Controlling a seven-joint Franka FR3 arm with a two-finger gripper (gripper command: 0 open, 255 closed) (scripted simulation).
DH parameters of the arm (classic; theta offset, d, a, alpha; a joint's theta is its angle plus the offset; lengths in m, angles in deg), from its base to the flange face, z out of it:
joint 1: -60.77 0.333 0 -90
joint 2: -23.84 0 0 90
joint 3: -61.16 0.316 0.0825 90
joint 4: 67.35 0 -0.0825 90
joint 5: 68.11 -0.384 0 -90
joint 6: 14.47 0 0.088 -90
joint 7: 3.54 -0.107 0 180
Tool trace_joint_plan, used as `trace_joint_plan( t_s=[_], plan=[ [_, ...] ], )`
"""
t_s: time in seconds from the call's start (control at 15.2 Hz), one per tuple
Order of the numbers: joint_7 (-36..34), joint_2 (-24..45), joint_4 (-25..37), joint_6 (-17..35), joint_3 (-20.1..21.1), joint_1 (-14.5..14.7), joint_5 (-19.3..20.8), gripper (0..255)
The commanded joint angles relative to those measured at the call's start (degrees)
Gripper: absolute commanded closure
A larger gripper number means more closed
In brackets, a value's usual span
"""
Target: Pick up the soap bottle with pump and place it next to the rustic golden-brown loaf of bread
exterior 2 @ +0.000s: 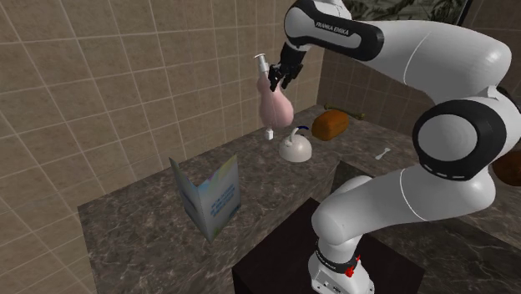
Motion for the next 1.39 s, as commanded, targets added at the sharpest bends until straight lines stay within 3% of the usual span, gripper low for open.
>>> trace_joint_plan(
  t_s=[0.0, 0.07, 0.73, 1.32],
  plan=[
    [0.0, 0.6, 2.2, -1.5, 0.0, 0.1, -0.1, 255],
    [0.0, 0.9, 3.2, -2.1, 0.0, 0.2, -0.2, 255],
    [14.0, 5.0, 4.7, 0.7, -13.6, -0.7, 1.0, 255],
    [28.1, 14.2, 11.7, 2.3, -28.6, 1.7, -2.2, 255]
  ],
)
